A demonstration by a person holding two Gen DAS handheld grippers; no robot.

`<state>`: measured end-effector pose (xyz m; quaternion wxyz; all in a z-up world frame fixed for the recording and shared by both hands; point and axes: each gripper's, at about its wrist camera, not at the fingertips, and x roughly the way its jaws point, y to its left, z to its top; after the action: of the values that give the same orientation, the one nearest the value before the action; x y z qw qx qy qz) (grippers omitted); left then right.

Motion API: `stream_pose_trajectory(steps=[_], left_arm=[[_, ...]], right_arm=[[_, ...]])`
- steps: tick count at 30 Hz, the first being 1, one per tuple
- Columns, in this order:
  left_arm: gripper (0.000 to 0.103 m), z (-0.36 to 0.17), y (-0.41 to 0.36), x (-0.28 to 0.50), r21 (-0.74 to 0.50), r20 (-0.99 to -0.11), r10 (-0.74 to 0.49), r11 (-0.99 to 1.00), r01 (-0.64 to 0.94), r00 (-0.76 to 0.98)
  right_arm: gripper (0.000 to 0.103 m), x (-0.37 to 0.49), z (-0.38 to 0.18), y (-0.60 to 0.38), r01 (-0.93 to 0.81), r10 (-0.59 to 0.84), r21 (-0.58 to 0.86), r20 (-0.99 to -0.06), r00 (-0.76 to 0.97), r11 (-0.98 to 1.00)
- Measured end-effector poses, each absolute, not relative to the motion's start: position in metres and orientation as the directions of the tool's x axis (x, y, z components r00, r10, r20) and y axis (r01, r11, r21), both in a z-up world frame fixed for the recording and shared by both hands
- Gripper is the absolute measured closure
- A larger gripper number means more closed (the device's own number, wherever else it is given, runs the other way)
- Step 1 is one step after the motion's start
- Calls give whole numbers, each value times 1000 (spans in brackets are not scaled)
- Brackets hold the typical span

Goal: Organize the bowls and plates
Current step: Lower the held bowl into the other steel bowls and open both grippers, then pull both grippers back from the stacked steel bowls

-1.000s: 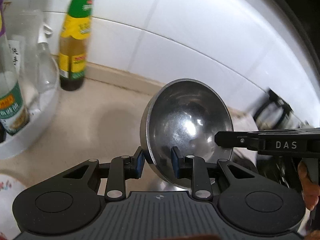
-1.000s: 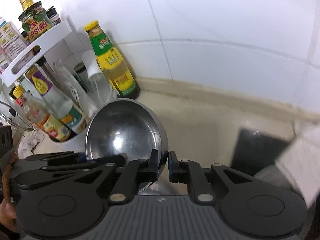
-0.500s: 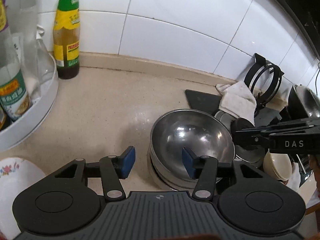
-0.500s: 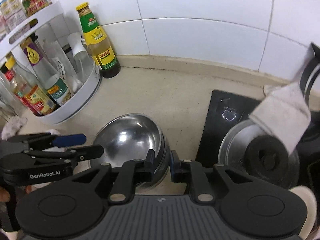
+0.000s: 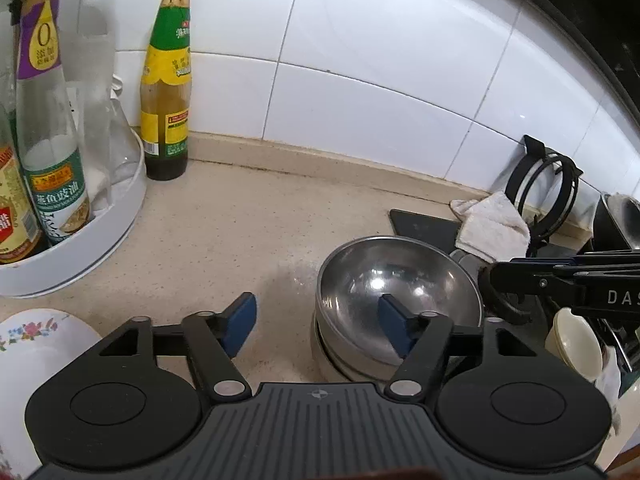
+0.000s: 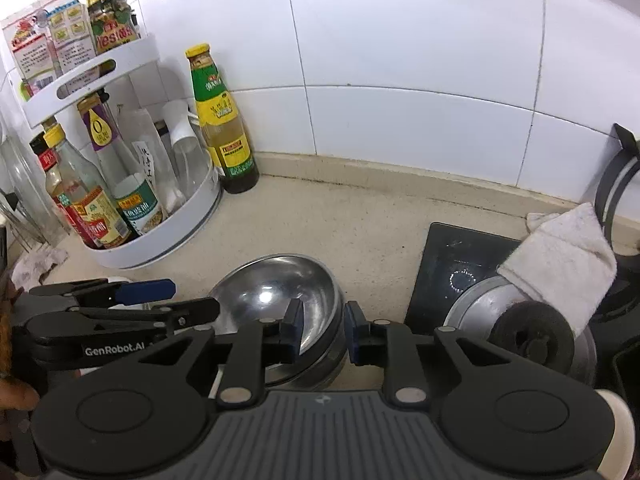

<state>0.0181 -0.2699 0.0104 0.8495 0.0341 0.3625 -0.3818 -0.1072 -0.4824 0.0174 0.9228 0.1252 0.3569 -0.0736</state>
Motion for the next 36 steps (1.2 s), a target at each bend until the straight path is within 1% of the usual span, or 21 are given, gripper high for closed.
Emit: stream_pose_trajectory(steps=[2,4,5,10,15,21,24,36], left_arm=[[26,10,-265,13,-194,-633,-626,698,689,456],[19,10,-259,8,-171,-632,-624,691,703,459],[18,9,-255,6,-169,-631,-627,685,708,456],[16,8,-233,-7,-143,-622,-638,662,735,454],[11,9,-216,-19,-124,-611,-647,647,752,456],[8,8,-202,-36,-111,-603,-656,633,766,454],[3,6,-198,-44,-108,-605,-655,630,769,452],[1,-2,-188,-61,-92,-616,-644,631,770,454]], right_arm=[[82,-115,17,-475,237,-56,187,-664,746,953],[79,-123,16,-464,260,-75,192,-653,754,946],[78,-127,15,-457,270,-83,195,-648,757,943],[69,-149,13,-422,310,-124,198,-624,772,930],[65,-173,11,-389,354,-189,176,-591,784,919],[62,-199,4,-364,403,-243,183,-558,793,897],[61,-209,-1,-357,419,-252,199,-552,795,886],[58,-236,-14,-351,468,-282,226,-555,783,855]])
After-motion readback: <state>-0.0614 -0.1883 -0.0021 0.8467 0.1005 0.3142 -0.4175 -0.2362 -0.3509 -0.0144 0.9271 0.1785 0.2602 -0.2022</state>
